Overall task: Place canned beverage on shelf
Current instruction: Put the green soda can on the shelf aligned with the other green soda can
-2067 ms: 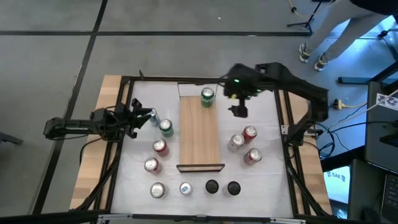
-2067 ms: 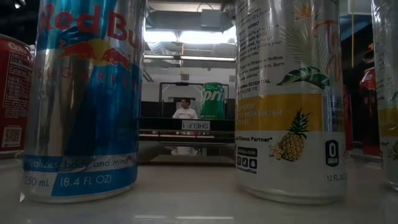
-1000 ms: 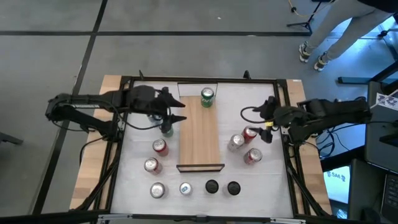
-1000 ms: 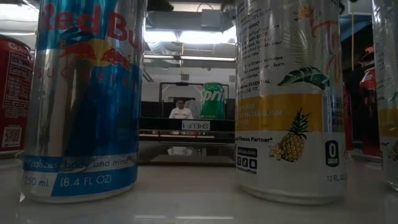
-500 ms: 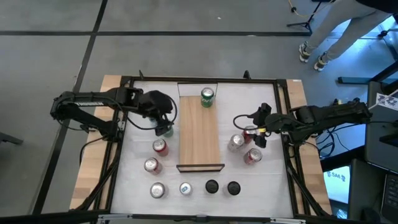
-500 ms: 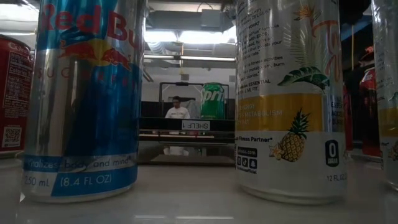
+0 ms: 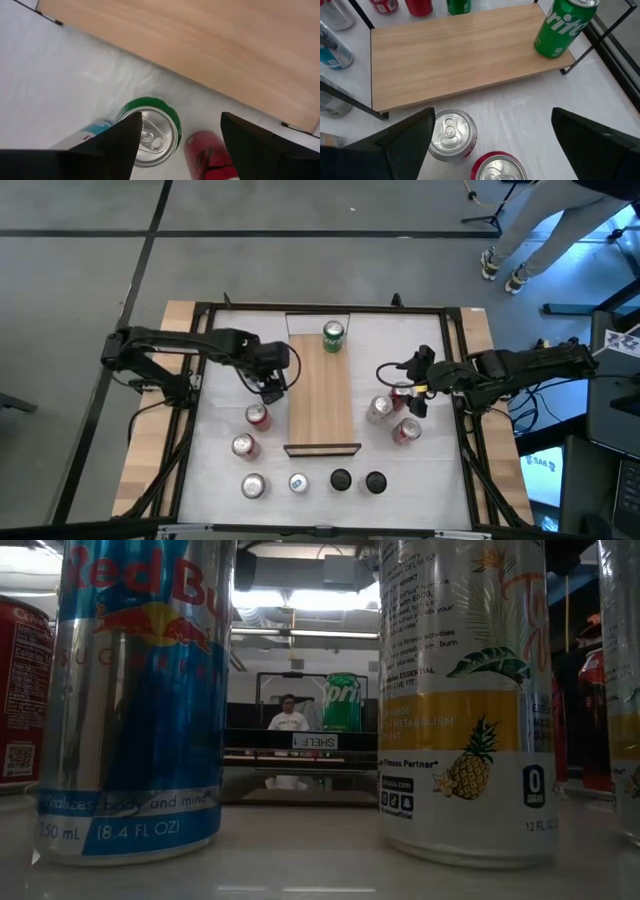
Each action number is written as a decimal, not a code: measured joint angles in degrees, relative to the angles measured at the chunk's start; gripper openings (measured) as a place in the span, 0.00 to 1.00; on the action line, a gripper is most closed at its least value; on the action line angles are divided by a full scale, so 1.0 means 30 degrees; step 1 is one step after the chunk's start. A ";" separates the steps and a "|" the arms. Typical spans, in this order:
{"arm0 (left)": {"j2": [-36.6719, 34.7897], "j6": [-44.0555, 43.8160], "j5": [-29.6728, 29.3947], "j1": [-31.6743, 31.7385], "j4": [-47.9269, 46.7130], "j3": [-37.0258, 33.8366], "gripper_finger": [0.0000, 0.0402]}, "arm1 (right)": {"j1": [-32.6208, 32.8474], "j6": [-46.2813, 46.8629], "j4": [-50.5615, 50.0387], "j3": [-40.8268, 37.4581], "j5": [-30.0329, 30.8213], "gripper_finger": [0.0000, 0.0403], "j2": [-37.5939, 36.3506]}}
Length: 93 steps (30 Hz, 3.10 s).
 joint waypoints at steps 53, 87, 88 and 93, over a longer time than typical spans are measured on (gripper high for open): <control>0.1752 0.0000 -0.1429 0.0015 -0.1937 0.1588 0.65 | 0.0000 -0.0007 0.0007 0.0007 0.0000 0.98 0.0001; 0.1723 -0.0036 -0.0274 0.1254 -0.2029 0.0219 0.65 | 0.0000 -0.0007 0.0007 0.0007 -0.0007 0.98 0.0007; 0.1723 -0.0048 -0.0188 0.1340 -0.2029 0.0219 0.65 | 0.0002 -0.0007 0.0007 0.0007 -0.0007 0.98 0.0005; 0.1723 -0.0067 0.0306 0.1713 -0.2035 0.0219 0.65 | 0.0000 -0.0007 0.0007 0.0007 -0.0007 0.98 0.0003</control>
